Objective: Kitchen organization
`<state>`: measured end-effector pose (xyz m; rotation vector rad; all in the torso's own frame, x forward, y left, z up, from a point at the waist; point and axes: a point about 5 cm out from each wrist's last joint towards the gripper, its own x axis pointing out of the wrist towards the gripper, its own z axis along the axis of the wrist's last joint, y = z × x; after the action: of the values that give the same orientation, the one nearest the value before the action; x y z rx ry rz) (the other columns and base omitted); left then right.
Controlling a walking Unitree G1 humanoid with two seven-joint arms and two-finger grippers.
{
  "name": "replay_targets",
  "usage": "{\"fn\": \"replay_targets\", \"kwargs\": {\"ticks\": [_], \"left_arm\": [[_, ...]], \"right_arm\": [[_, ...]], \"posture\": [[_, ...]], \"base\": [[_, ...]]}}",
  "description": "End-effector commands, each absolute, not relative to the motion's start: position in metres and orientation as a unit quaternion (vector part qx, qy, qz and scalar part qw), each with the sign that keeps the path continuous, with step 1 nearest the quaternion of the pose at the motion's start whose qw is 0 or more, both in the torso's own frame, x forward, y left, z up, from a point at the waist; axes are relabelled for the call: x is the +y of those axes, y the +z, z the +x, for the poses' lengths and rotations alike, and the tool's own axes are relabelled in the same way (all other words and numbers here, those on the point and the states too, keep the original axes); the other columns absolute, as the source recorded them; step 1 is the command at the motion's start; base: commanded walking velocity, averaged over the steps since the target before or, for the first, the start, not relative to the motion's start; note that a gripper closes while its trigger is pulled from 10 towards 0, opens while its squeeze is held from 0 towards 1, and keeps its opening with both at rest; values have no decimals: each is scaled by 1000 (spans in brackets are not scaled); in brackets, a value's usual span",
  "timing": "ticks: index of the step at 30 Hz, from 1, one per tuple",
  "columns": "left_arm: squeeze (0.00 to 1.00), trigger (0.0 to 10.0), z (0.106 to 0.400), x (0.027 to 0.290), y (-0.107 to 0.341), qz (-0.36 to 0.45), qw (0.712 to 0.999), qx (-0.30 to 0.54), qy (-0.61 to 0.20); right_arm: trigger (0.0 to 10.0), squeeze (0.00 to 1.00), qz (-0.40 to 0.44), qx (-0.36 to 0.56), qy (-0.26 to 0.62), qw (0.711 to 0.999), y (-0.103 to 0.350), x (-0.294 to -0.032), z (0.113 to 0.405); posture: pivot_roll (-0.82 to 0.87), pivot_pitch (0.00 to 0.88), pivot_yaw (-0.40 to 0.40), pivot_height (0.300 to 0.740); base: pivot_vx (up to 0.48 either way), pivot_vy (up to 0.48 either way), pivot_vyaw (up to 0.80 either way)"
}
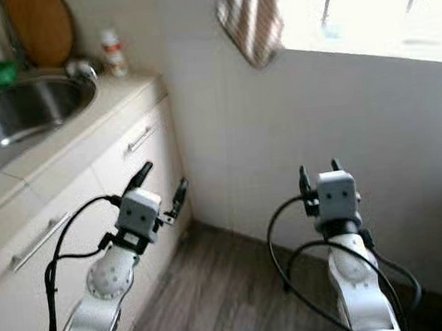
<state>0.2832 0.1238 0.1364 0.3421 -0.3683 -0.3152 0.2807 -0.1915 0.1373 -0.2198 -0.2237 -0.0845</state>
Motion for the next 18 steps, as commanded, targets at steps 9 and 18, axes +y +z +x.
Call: {"fn": "replay_targets", "kwargs": {"ticks": [9,18], "left_arm": [[0,10000,283,119,133,156,958,-175,-166],[0,10000,284,120,127,151,961,-161,-166]], "right_arm": [[10000,0,-112,-102,-62,986,136,-200,280],[10000,0,-115,-98,-70,986,136,-202,281]], "posture": [[21,0,32,740],[21,0,34,740]], "base": [[0,0,-800],[0,0,-800]]}}
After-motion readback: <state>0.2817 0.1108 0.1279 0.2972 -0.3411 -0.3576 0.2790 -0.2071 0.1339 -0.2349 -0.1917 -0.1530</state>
